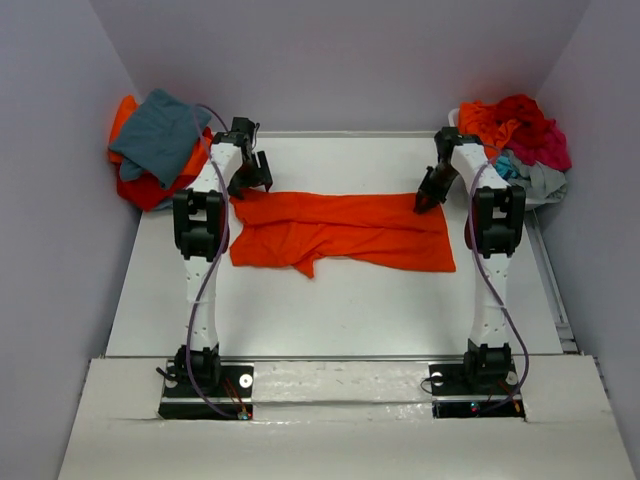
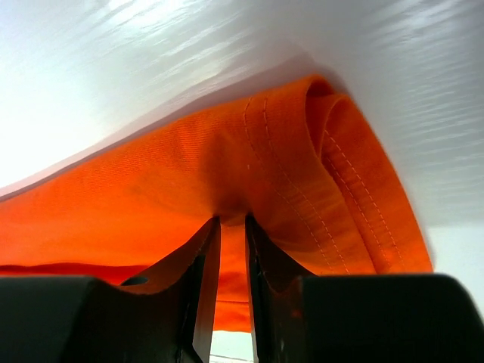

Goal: Fold and stack the t-shirts
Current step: Fold the flattened tshirt in 1/3 of the way

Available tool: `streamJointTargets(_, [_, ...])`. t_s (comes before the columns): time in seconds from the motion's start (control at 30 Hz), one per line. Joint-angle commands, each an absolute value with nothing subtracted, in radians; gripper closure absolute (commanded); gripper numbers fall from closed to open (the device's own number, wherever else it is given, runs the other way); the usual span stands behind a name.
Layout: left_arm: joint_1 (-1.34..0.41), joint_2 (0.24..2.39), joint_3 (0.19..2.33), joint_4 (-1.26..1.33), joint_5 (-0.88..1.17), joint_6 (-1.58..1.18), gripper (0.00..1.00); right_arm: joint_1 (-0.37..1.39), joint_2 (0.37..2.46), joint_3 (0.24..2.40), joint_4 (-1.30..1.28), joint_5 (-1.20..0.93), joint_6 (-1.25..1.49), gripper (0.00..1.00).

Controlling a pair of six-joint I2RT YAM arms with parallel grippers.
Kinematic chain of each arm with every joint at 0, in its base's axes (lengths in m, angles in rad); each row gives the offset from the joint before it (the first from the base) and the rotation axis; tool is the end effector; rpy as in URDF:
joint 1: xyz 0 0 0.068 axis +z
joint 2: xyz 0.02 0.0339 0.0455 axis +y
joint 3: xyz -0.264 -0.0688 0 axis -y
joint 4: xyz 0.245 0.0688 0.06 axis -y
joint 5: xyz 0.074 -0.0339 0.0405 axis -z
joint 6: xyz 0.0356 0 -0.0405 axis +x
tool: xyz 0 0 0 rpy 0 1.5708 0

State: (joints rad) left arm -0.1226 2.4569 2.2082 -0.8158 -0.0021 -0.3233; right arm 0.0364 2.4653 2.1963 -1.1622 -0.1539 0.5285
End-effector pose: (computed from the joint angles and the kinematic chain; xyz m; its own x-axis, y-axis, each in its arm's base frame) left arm 0.5259 -0.0647 0.1825 -0.8615 -0.2139 -0.4604 -0.1608 0.9752 -0.1523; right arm 0.4927 0.0234 0.1634 -0.8835 0.4664 -0.0436 0.4495 0.8703 0.2013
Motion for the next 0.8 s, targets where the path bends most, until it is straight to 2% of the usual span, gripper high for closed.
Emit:
streamJointTargets(0.0, [-0.123, 2.477, 2.241, -0.827, -0.028, -0.308, 0.13, -0.012, 2.439, 2.143, -1.121, -0.048, 0.538, 0.74])
streamJointTargets(0.4, [-0.123, 2.474, 2.29, -0.788, 0.032, -0.308, 0.13, -0.032, 2.43, 2.114, -1.048, -0.138, 0.5, 0.74])
streamJointTargets(0.77, [-0.143, 2.327, 2.289, -0.746, 0.009, -0.302, 0.13, -0.032, 2.284, 2.071, -0.999, -0.169, 0.442, 0.7])
